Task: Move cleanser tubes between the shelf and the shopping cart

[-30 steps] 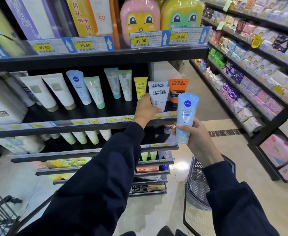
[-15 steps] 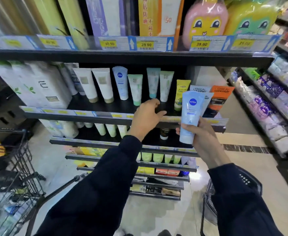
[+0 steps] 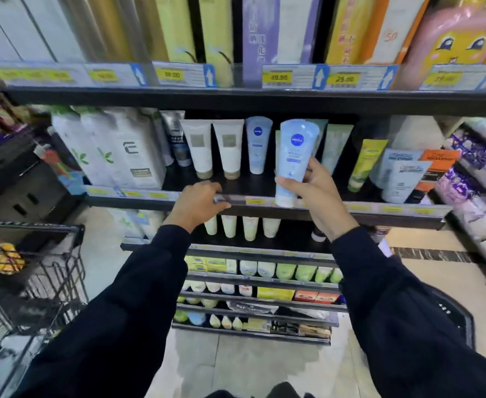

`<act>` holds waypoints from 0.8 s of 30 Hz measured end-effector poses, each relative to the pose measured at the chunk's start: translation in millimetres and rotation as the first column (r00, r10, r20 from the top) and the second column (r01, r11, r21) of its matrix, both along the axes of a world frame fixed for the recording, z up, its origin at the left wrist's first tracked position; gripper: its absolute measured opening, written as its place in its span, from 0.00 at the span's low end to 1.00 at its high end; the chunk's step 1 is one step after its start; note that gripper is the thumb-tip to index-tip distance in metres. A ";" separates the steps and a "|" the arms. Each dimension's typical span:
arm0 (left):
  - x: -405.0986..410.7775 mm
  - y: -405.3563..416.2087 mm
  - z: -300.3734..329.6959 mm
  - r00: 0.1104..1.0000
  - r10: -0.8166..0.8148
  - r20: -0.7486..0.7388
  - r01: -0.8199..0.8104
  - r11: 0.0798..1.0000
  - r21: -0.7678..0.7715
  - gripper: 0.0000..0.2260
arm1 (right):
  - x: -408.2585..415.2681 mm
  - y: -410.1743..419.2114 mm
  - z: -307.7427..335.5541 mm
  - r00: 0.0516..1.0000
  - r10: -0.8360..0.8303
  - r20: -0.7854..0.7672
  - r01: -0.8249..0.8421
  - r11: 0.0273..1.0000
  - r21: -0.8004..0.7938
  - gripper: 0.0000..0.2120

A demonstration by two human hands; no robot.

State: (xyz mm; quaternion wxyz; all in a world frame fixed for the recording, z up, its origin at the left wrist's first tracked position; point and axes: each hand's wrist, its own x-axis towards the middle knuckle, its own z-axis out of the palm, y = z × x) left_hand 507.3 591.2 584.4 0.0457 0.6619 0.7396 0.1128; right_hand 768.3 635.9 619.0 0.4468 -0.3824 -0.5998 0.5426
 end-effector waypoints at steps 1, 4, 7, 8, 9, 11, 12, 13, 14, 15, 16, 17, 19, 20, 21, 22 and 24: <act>-8.2 0.3 -1.7 1.000 -0.010 -0.009 0.010 1.000 -0.010 0.17 | -8.5 2.7 1.8 0.999 -0.021 0.035 0.020 0.999 0.031 0.25; -23.7 1.3 -5.8 0.999 -0.042 0.001 0.042 0.999 -0.008 0.15 | -32.1 13.6 2.4 0.985 -0.092 0.144 0.076 0.990 0.116 0.27; -30.7 1.8 -10.4 0.997 -0.071 0.023 0.070 0.997 0.018 0.16 | -51.9 23.9 -1.7 0.956 -0.167 0.243 0.128 0.978 0.166 0.28; -32.4 2.0 -11.9 0.996 -0.079 0.027 0.079 0.997 0.019 0.16 | -57.1 26.0 -3.5 0.943 -0.188 0.274 0.143 0.974 0.175 0.28; -33.6 2.1 -13.0 0.996 -0.086 0.028 0.086 0.996 0.018 0.16 | -61.6 27.4 -5.4 0.932 -0.205 0.298 0.156 0.971 0.179 0.27; -36.0 2.3 -15.8 0.995 -0.095 0.018 0.095 0.995 0.026 0.17 | -69.7 29.5 -9.9 0.913 -0.230 0.337 0.181 0.969 0.170 0.25; -36.9 2.4 -17.3 0.995 -0.097 0.011 0.096 0.995 0.033 0.17 | -73.5 30.8 -12.2 0.904 -0.240 0.354 0.191 0.967 0.168 0.25; -37.3 2.2 -18.3 0.995 -0.097 0.005 0.097 0.994 0.040 0.18 | -77.1 33.1 -14.9 0.895 -0.248 0.369 0.200 0.966 0.165 0.25; -37.4 2.2 -19.0 0.995 -0.099 0.001 0.099 0.994 0.045 0.18 | -80.5 35.3 -17.4 0.889 -0.252 0.383 0.206 0.966 0.158 0.24; -37.5 1.8 -19.8 0.995 -0.100 0.001 0.100 0.994 0.051 0.19 | -84.0 37.1 -19.7 0.882 -0.254 0.397 0.211 0.966 0.150 0.24; -38.0 1.4 -20.9 0.995 -0.098 0.004 0.098 0.994 0.057 0.19 | -87.3 39.1 -21.7 0.873 -0.257 0.414 0.216 0.966 0.145 0.24; -38.3 1.1 -21.8 0.995 -0.095 0.007 0.094 0.993 0.065 0.19 | -89.9 41.5 -23.8 0.863 -0.264 0.432 0.222 0.964 0.146 0.23; -39.2 0.0 -23.6 0.996 -0.093 0.000 0.093 0.993 0.079 0.19 | -94.9 46.6 -29.2 0.840 -0.280 0.464 0.235 0.960 0.153 0.24; -39.4 -0.2 -24.7 0.995 -0.095 -0.006 0.095 0.992 0.085 0.19 | -96.7 48.4 -31.4 0.832 -0.287 0.475 0.241 0.958 0.156 0.25; -39.0 -0.6 -25.3 0.995 -0.095 -0.010 0.096 0.991 0.089 0.19 | -98.1 49.4 -32.7 0.824 -0.291 0.485 0.246 0.957 0.157 0.25; -38.0 -0.9 -25.6 0.995 -0.096 -0.017 0.097 0.990 0.099 0.19 | -98.9 50.4 -33.8 0.814 -0.298 0.498 0.251 0.955 0.162 0.25; -36.7 -1.6 -25.4 0.995 -0.093 -0.031 0.096 0.989 0.114 0.19 | -98.9 52.0 -37.0 0.786 -0.315 0.533 0.259 0.949 0.178 0.26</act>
